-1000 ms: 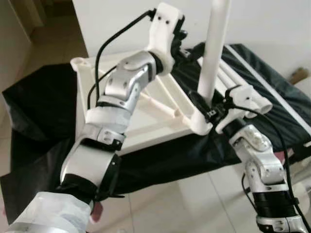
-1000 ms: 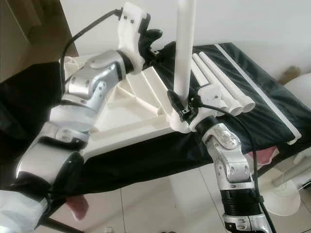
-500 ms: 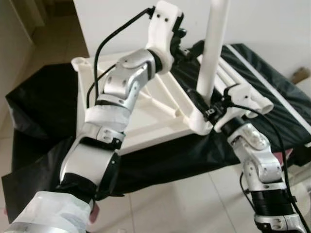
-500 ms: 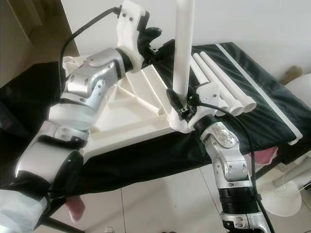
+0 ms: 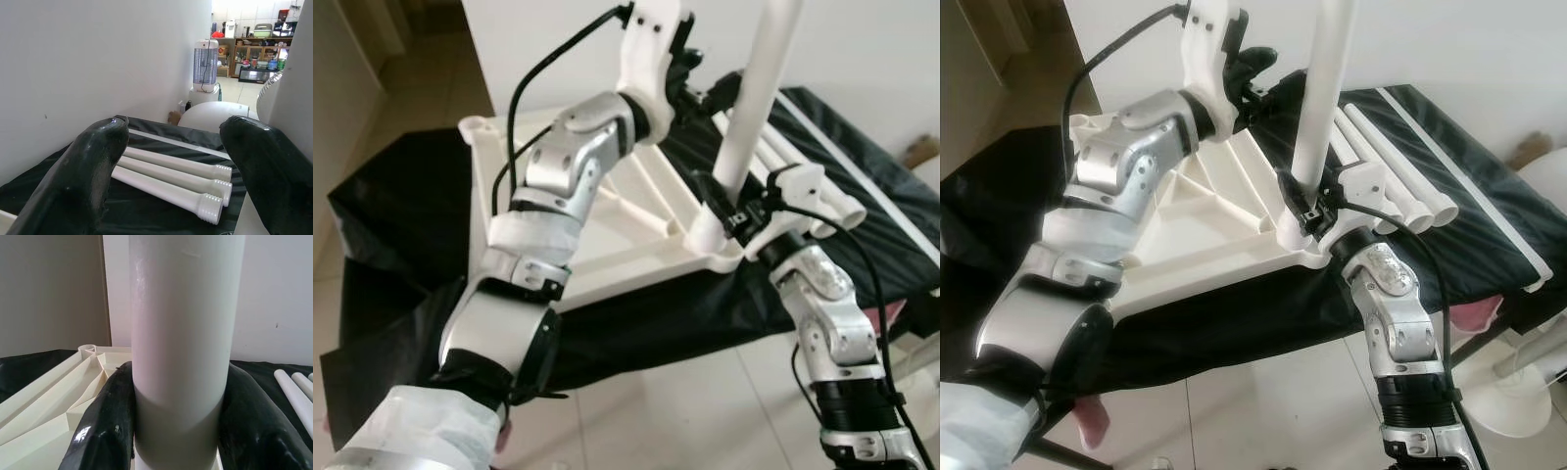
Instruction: Building children table
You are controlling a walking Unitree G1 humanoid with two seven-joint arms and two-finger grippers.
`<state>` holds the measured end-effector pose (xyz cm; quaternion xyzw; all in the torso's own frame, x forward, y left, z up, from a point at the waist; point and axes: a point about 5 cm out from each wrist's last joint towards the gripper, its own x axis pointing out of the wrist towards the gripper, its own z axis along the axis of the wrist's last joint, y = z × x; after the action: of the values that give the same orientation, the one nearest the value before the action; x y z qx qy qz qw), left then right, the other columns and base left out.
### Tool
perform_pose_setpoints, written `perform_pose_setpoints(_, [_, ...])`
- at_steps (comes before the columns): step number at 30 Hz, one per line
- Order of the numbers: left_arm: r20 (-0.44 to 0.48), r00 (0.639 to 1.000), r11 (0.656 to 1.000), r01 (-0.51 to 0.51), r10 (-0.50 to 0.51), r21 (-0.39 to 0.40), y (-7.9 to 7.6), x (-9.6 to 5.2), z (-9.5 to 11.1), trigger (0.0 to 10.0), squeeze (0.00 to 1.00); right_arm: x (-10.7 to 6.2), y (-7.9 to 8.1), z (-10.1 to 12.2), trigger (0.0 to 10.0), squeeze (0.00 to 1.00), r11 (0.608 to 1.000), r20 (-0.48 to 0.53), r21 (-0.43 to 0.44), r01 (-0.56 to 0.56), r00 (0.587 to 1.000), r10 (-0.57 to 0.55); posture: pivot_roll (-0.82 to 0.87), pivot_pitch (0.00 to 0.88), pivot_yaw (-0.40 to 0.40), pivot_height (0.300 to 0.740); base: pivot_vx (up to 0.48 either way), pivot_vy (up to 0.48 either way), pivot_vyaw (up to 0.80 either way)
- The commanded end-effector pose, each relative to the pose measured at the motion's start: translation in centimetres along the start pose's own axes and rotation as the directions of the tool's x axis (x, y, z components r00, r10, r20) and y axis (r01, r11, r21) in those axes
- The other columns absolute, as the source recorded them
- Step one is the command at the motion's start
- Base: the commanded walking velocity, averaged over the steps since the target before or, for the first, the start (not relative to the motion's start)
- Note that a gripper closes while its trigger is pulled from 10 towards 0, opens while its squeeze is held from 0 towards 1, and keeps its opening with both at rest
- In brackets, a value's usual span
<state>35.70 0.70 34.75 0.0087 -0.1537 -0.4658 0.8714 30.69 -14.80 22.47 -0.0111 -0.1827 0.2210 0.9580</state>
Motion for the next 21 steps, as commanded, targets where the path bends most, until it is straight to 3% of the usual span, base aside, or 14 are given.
perform_pose_setpoints(1, [0.047, 0.993, 0.994, 0.105, -0.106, 0.025, -1.7, 0.7, 1.7, 10.0, 0.0, 0.2, 0.2, -0.9, 10.0, 0.0, 1.0, -0.045, 0.01, 0.0, 0.999, 0.001, -0.02, 0.024, 0.035, 0.74, 0.0, 0.0, 0.0])
perform_pose_setpoints(10, [0.048, 0.991, 0.993, 0.12, -0.121, 0.022, -2.1, 0.6, 1.8, 10.0, 0.0, 0.4, 0.3, -1.1, 10.0, 0.0, 1.0, -0.035, 0.017, 0.013, 0.999, -0.013, -0.01, 0.013, 0.04, 0.74, 0.0, 0.0, 0.0])
perform_pose_setpoints(11, [0.046, 0.993, 0.993, 0.111, -0.113, 0.04, -2.0, 0.5, 1.7, 10.0, 0.0, 0.4, 0.2, -1.0, 3.3, 0.0, 1.0, -0.027, 0.022, 0.02, 0.999, -0.02, -0.01, 0.01, 0.04, 0.74, 0.0, 0.0, 0.0])
perform_pose_setpoints(13, [0.044, 0.993, 0.993, 0.104, -0.106, 0.053, -1.8, 0.5, 1.6, 10.0, 0.0, 0.4, 0.2, -1.0, 3.3, 0.0, 0.999, -0.021, 0.025, 0.025, 0.999, -0.025, -0.01, 0.01, 0.04, 0.74, 0.0, 0.0, 0.0])
perform_pose_setpoints(14, [0.031, 0.995, 0.994, 0.089, -0.091, 0.059, -1.4, 0.3, 1.2, 10.0, 0.0, 0.4, 0.2, -0.9, 0.0, 0.0, 0.999, -0.014, 0.031, 0.026, 1.0, -0.025, -0.01, 0.008, 0.041, 0.74, 0.0, 0.0, 0.0])
perform_pose_setpoints(16, [0.014, 0.998, 0.996, 0.067, -0.068, 0.065, -0.7, 0.1, 0.7, 10.0, 0.0, 0.4, 0.2, -0.8, 0.0, 0.0, 0.999, -0.008, 0.03, 0.03, 1.0, -0.03, -0.01, 0.006, 0.044, 0.74, 0.0, 0.0, 0.0])
perform_pose_setpoints(17, [-0.005, 0.999, 0.997, 0.05, -0.05, 0.063, -0.1, -0.2, 0.2, 10.0, 0.0, 0.3, 0.2, -0.8, 3.5, 0.0, 0.999, -0.005, 0.029, 0.036, 0.999, -0.036, -0.01, 0.005, 0.046, 0.74, 0.0, 0.0, 0.0])
perform_pose_setpoints(18, [-0.025, 0.999, 0.997, 0.04, -0.038, 0.062, 0.4, -0.6, -0.3, 10.0, 0.0, 0.2, 0.1, -0.7, 10.0, 0.0, 0.999, 0.0, 0.028, 0.045, 0.999, -0.045, -0.02, 0.005, 0.048, 0.74, 0.0, 0.0, 0.0])
perform_pose_setpoints(21, [-0.061, 0.998, 0.998, 0.036, -0.033, 0.054, 1.0, -1.5, -1.3, 10.0, 0.0, 0.1, -0.3, -0.4, 10.0, 0.0, 0.997, 0.012, 0.02, 0.074, 0.997, -0.074, -0.02, 0.004, 0.052, 0.74, 0.0, 0.0, 0.0])
